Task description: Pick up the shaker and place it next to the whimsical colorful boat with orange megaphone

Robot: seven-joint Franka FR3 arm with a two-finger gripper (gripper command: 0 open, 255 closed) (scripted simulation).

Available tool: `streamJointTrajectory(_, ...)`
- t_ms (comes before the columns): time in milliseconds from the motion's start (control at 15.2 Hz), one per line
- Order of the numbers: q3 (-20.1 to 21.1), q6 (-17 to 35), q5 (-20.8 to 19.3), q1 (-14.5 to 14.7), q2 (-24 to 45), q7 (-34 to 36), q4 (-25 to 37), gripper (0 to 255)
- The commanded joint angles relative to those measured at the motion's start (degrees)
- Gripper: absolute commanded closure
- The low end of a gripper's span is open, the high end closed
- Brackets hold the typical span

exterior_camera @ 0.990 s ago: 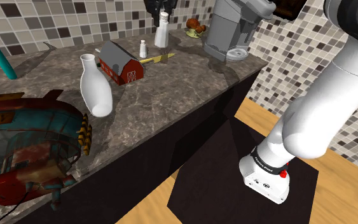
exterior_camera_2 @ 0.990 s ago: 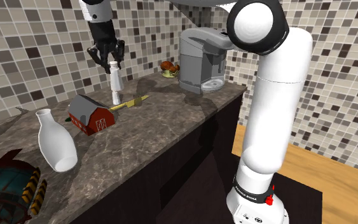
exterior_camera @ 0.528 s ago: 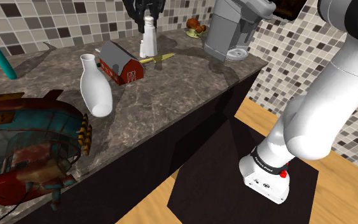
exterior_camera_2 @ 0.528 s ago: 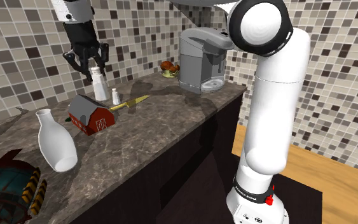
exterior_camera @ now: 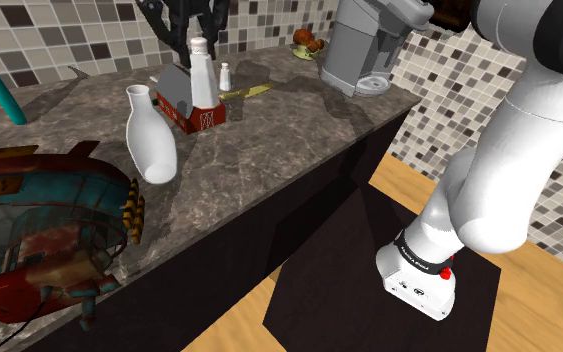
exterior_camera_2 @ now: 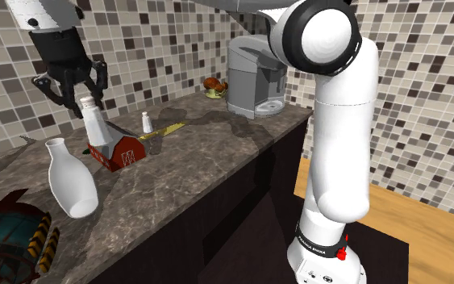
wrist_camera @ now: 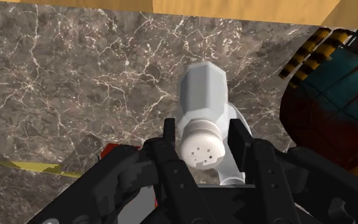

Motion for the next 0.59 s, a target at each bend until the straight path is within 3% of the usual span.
streamJointTrajectory(0,0.64,0.62,-0.15,0.95,0.43,1.78,-0.42,255)
streamJointTrajectory(528,0.41,7.61,0.54,0.33,-1.67,2.16,-9.41,255)
